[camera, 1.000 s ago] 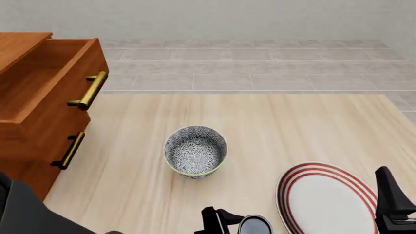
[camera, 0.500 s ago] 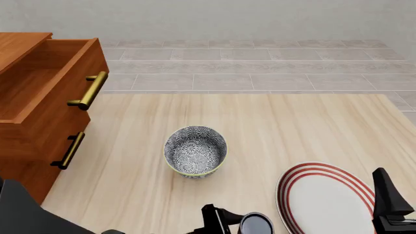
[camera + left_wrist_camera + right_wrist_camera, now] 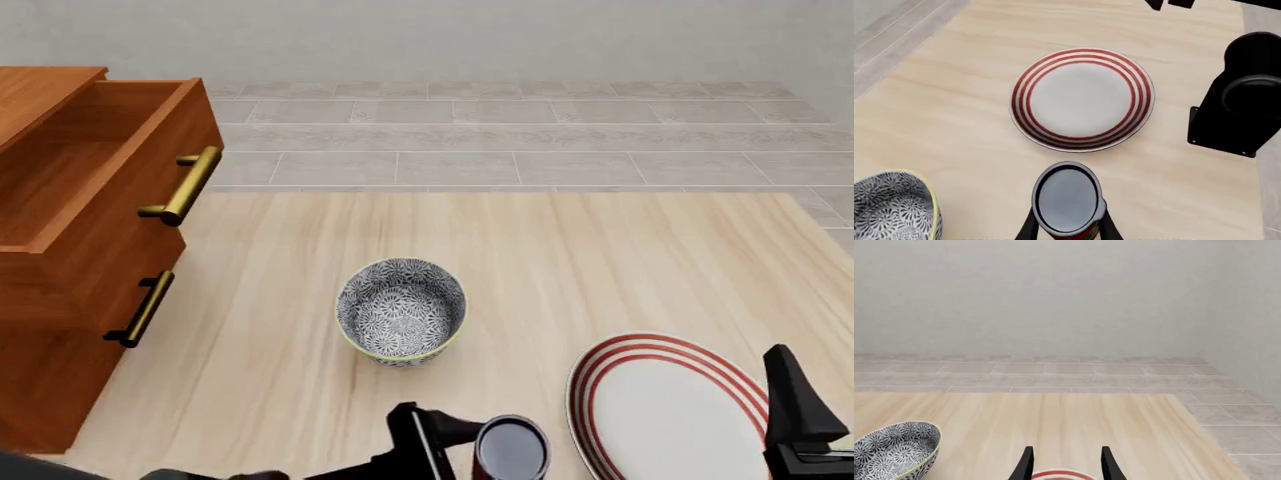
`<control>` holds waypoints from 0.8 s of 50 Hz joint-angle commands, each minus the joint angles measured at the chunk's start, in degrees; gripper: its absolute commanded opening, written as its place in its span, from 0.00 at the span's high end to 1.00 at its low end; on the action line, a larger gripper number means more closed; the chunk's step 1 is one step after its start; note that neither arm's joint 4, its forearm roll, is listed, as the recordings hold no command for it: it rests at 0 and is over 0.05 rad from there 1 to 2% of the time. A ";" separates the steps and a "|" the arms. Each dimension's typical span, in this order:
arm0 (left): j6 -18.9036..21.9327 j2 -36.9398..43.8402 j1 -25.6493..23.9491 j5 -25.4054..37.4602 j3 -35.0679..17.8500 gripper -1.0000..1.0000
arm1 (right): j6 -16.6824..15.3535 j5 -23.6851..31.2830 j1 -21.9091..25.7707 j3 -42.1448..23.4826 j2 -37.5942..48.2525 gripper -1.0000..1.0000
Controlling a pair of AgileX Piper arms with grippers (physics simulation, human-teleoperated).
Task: Put the ketchup in the top drawer of the cabinet.
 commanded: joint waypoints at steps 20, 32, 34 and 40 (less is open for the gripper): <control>0.92 -26.11 2.55 11.74 6.10 1.00 | -0.04 0.23 0.35 0.35 0.00 0.00; 2.58 -38.64 3.26 20.90 7.01 1.00 | -0.28 -0.07 0.60 0.93 0.00 0.00; 1.34 -41.78 4.79 23.87 6.93 1.00 | -0.30 0.48 0.57 0.45 0.00 0.00; 0.40 -47.62 6.46 28.56 6.96 1.00 | -0.41 0.51 0.71 0.69 0.00 0.00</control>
